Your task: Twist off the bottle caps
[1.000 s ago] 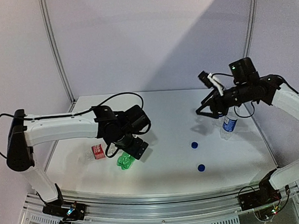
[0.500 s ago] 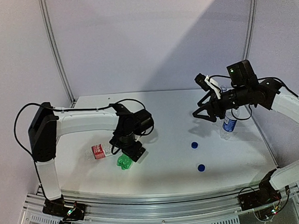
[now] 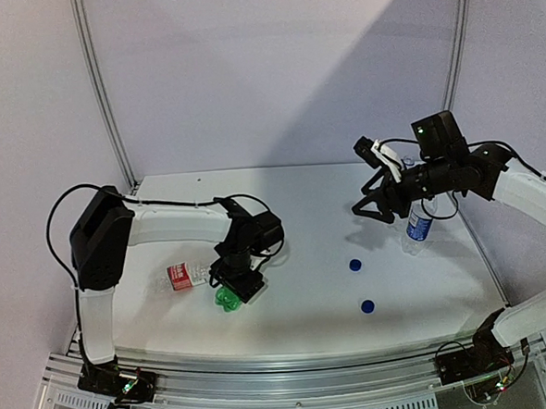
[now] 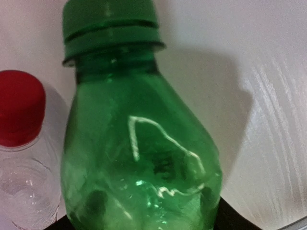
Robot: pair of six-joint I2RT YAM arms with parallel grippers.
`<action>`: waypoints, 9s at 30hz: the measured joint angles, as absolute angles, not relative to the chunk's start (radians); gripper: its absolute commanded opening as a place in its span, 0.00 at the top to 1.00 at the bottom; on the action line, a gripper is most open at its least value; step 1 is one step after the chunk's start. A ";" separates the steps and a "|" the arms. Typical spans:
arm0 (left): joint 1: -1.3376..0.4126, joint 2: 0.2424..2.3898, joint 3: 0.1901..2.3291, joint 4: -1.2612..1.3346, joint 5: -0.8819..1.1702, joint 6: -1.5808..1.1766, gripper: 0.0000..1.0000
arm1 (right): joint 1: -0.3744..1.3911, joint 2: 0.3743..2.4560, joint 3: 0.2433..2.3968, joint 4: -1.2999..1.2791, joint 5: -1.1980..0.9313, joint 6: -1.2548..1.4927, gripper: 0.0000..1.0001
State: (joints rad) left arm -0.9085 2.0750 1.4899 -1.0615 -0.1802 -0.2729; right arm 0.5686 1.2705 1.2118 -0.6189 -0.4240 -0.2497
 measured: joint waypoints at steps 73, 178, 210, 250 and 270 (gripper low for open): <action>-1.223 1.671 1.122 -0.295 -0.309 0.208 0.58 | 0.624 1.790 1.495 -1.044 -0.939 -0.421 1.00; -1.232 1.646 0.844 0.141 -0.267 0.333 0.59 | 0.875 1.396 1.023 -0.502 -0.421 -1.035 1.00; -1.223 1.609 0.829 0.138 -0.329 0.295 0.59 | 0.581 1.343 1.331 -0.693 -0.596 -0.548 0.38; -1.226 1.671 0.837 0.142 -0.426 0.329 0.59 | 0.634 1.892 1.514 -1.061 -0.951 -0.126 0.56; -1.226 1.669 0.837 0.130 -0.415 0.328 0.59 | 0.639 1.920 1.547 -1.063 -0.944 -0.141 0.57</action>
